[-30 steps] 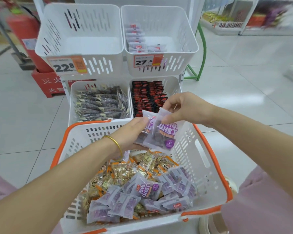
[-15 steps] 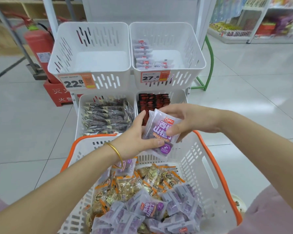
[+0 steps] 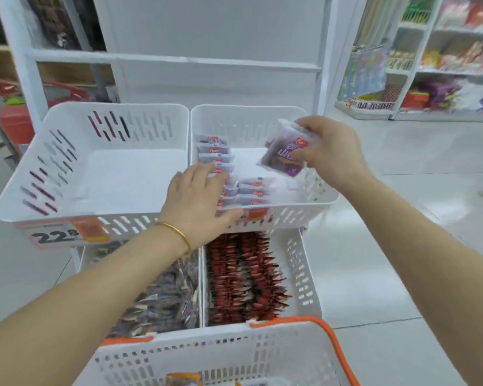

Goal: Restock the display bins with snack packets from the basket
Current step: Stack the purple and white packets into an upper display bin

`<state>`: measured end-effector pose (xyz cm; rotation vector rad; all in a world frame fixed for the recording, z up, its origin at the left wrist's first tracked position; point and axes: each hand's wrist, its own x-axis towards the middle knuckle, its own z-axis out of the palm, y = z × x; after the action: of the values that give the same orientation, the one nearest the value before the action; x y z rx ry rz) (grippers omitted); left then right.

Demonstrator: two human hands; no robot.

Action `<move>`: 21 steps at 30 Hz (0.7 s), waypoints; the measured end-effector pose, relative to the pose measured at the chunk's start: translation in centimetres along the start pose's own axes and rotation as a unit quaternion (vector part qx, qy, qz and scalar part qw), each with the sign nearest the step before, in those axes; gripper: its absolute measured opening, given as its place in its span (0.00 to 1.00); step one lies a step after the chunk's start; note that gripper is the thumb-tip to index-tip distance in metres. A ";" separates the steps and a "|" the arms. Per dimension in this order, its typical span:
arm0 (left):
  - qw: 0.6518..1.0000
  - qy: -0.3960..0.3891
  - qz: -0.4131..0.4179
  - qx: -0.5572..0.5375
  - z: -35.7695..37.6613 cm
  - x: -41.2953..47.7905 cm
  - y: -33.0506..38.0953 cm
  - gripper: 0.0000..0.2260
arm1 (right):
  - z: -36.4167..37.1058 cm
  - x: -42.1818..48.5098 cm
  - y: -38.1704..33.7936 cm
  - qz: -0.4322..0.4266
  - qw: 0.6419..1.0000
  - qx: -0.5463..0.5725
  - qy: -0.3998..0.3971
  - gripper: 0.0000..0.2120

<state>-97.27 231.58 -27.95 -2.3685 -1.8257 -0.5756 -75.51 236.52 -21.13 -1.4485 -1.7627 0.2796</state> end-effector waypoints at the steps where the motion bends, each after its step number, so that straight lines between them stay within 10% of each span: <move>1: 1.000 0.005 0.005 0.026 0.4 0.8 -0.4 0.40 | 1.2 1.5 0.5 -0.014 0.997 -0.067 0.022 0.20; 5: 0.998 -0.021 -0.002 0.060 1.9 1.7 -1.0 0.38 | 7.2 5.1 2.9 -0.029 0.991 -0.129 -0.030 0.20; 14: 0.998 -0.034 -0.006 0.047 2.3 1.8 -1.2 0.38 | 9.1 5.7 3.3 0.142 0.926 0.119 -0.330 0.22; 21: 0.999 0.025 0.018 0.008 0.1 -0.4 -0.5 0.31 | 4.6 0.1 1.6 0.053 0.971 0.167 -0.160 0.24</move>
<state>-97.78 231.38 -28.30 -2.3497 -1.7560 -0.6080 -77.56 238.55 -25.08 -1.3040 -1.7803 0.8662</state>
